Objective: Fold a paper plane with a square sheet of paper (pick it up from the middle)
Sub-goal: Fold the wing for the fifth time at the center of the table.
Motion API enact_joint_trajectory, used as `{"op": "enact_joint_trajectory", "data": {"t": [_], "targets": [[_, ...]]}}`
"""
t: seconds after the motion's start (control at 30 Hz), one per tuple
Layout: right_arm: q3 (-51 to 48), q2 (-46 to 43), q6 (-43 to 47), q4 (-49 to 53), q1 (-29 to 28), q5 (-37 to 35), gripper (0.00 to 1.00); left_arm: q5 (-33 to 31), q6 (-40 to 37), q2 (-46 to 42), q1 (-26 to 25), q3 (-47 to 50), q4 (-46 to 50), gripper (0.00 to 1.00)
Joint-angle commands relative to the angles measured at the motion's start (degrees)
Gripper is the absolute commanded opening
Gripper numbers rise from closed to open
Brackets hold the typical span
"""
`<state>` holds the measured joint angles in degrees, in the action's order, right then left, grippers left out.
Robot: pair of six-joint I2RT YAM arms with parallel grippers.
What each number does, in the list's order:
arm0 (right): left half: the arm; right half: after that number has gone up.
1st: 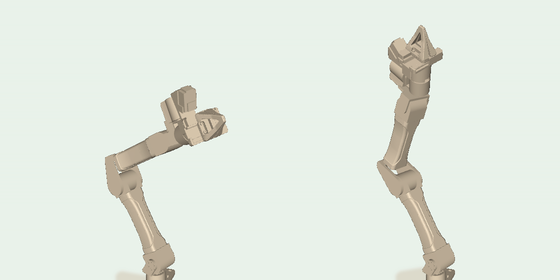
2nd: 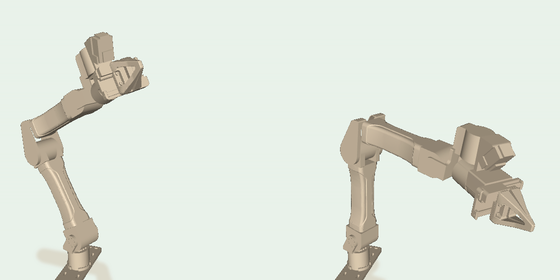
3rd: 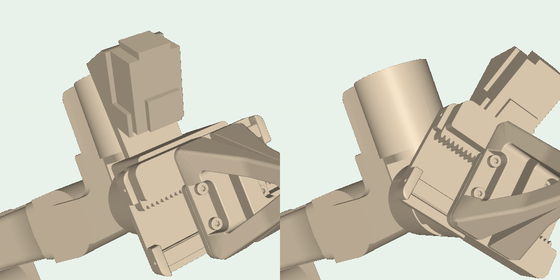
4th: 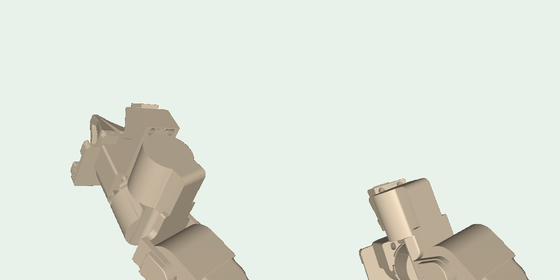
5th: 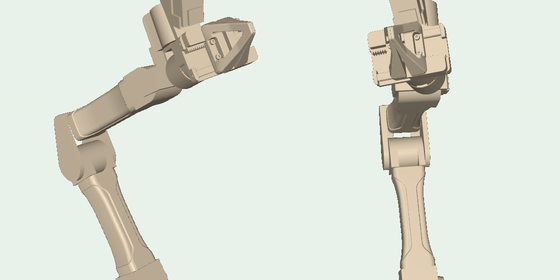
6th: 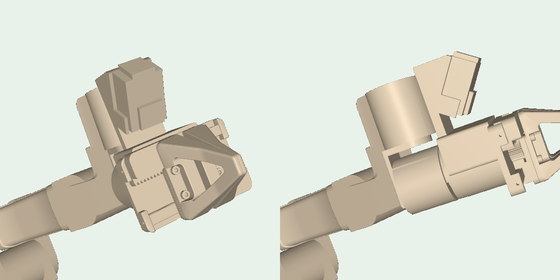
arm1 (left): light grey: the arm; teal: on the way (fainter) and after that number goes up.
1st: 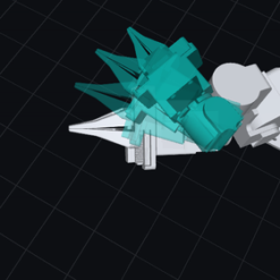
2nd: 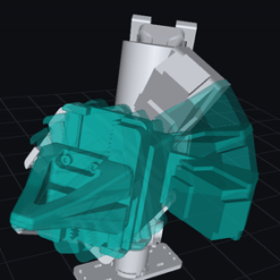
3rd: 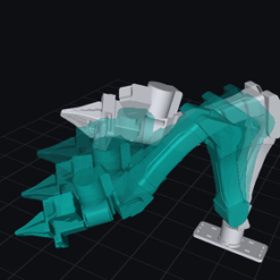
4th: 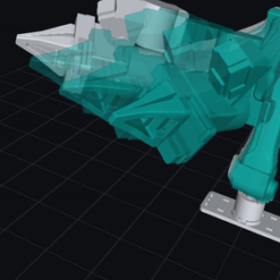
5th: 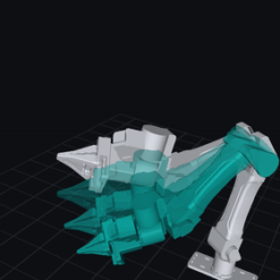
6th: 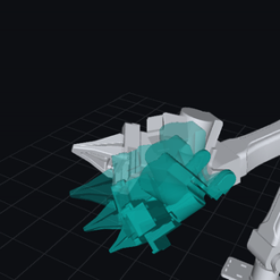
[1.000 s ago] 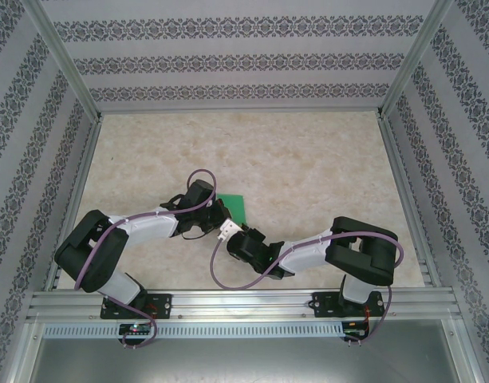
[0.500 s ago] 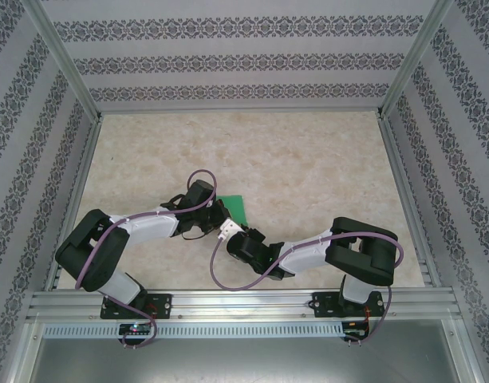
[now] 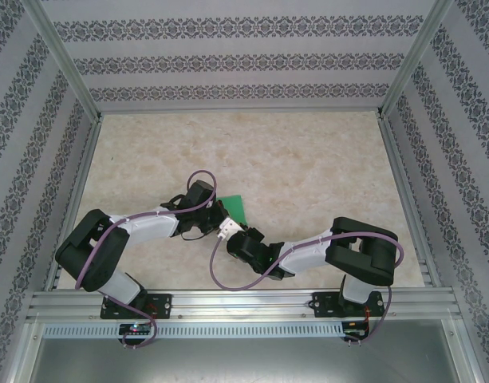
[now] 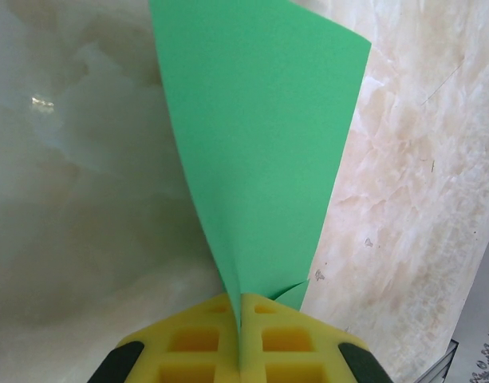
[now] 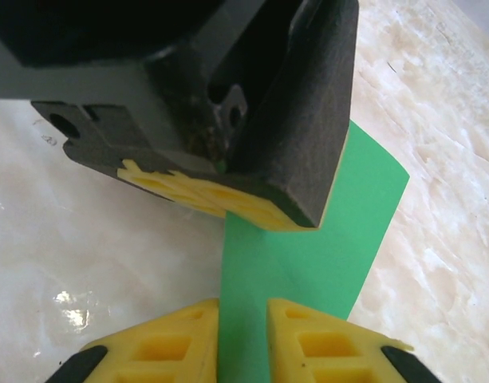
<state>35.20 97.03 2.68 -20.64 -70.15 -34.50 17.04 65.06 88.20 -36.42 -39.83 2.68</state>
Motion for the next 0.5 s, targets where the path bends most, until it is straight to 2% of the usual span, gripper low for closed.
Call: {"op": "enact_joint_trajectory", "data": {"t": [0.0,0.13,0.27,0.47], "targets": [[-0.28,0.18,-1.44,-1.32,-0.68,-1.80,0.15,-0.66,0.36,-0.34,-0.15,-1.74,1.45,0.03],[-0.72,0.44,-2.25,-0.72,-0.62,-2.97,0.15,-0.81,0.29,-0.99,-0.15,-1.78,1.54,0.04],[-1.01,0.50,-2.03,-0.09,-0.64,-3.03,0.22,-0.99,0.27,-1.14,-0.20,-1.81,1.89,0.04],[-1.10,0.72,-1.97,0.74,-0.69,-2.91,0.19,-0.93,0.31,-1.20,-0.20,-1.85,1.79,0.04]]}}
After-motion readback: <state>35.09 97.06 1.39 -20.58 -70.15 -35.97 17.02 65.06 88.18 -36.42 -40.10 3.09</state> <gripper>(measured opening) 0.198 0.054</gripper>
